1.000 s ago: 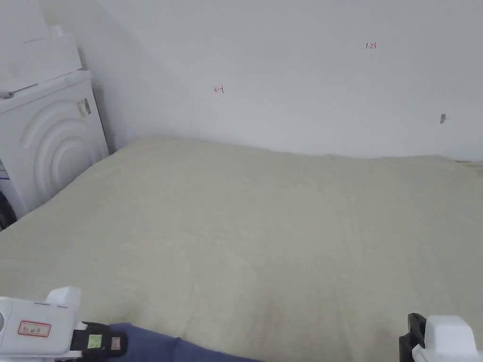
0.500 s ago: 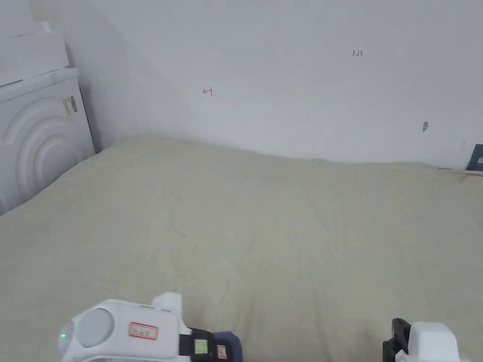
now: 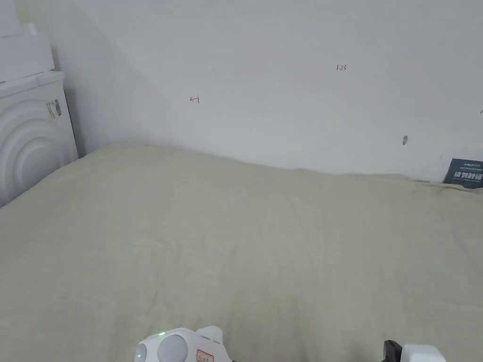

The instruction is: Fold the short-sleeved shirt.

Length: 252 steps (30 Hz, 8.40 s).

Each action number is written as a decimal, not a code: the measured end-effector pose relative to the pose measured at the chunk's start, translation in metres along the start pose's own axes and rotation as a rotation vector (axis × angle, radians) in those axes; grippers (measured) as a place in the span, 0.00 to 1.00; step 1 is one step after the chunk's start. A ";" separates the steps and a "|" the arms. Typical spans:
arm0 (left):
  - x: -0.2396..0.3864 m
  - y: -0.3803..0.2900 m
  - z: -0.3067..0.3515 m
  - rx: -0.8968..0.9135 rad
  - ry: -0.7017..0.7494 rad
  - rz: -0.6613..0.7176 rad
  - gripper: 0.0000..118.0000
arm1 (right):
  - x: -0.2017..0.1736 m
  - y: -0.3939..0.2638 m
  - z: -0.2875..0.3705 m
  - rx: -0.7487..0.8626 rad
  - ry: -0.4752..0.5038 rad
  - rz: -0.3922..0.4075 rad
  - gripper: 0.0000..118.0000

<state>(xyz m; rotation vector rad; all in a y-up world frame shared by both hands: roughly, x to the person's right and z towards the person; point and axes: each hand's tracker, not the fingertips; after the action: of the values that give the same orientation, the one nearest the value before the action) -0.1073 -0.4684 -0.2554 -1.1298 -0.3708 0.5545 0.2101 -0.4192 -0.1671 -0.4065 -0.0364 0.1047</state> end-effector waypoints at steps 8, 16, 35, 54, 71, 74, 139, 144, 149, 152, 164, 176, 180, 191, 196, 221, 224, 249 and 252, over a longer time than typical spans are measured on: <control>-0.013 -0.008 0.050 0.130 -0.066 -0.114 0.47 | -0.001 -0.006 -0.001 -0.007 0.008 -0.013 0.00; -0.023 -0.025 0.016 0.069 -0.189 -0.080 0.01 | -0.003 -0.008 -0.001 -0.016 0.019 -0.026 0.00; -0.001 -0.040 -0.053 0.010 -0.201 0.028 0.00 | 0.007 -0.017 0.007 -0.032 0.004 -0.013 0.00; -0.128 -0.025 0.076 0.168 -0.070 -0.042 0.60 | -0.005 -0.016 -0.003 -0.035 0.040 -0.036 0.00; -0.095 -0.025 0.035 0.095 0.026 -0.142 0.06 | -0.011 -0.015 0.001 -0.037 0.043 -0.014 0.00; -0.093 -0.027 0.037 0.095 0.052 -0.178 0.02 | -0.010 -0.016 0.001 -0.038 0.043 -0.014 0.00; 0.093 -0.032 -0.002 0.067 -0.121 -0.242 0.45 | 0.028 -0.027 0.007 -0.048 -0.002 -0.062 0.00; 0.081 -0.034 -0.021 0.006 -0.237 -0.174 0.11 | 0.028 -0.027 0.007 -0.049 -0.002 -0.070 0.00; 0.070 -0.048 -0.074 -0.070 -0.306 -0.085 0.00 | 0.030 -0.028 0.008 -0.055 -0.006 -0.073 0.00; 0.058 -0.054 -0.103 -0.105 -0.281 0.014 0.00 | 0.032 -0.030 0.008 -0.060 -0.009 -0.071 0.00; 0.073 -0.059 -0.086 -0.004 -0.195 -0.141 0.00 | 0.037 -0.034 0.009 -0.073 -0.015 -0.078 0.00; 0.011 -0.107 0.079 0.471 0.161 -0.297 0.00 | -0.021 -0.049 0.010 -0.116 0.140 -0.035 0.00; -0.009 -0.126 0.100 0.508 0.260 -0.313 0.00 | -0.059 -0.062 0.000 -0.162 0.209 -0.011 0.00; -0.028 -0.136 0.087 0.452 0.127 -0.204 0.08 | -0.089 -0.100 -0.045 -0.241 0.218 -0.100 0.00; -0.032 -0.104 0.061 0.358 0.028 -0.178 0.58 | -0.088 -0.100 -0.043 -0.231 0.226 -0.075 0.00; -0.048 -0.037 -0.005 0.064 -0.056 -0.185 0.58 | -0.087 -0.097 -0.040 -0.238 0.230 -0.048 0.00; -0.041 -0.040 -0.010 0.059 -0.058 -0.188 0.50 | -0.088 -0.097 -0.041 -0.241 0.227 -0.053 0.00; -0.065 0.010 0.114 0.129 -0.080 -0.276 0.12 | -0.050 -0.062 -0.003 -0.121 0.156 -0.003 0.00; -0.098 0.027 0.148 0.143 -0.004 -0.297 0.12 | -0.048 -0.057 -0.004 -0.115 0.146 -0.004 0.00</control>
<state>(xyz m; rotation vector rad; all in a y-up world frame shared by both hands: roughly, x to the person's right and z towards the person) -0.2734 -0.4078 -0.2231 -0.9157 -0.4853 0.3156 0.1682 -0.4783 -0.1489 -0.5276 0.1011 0.0686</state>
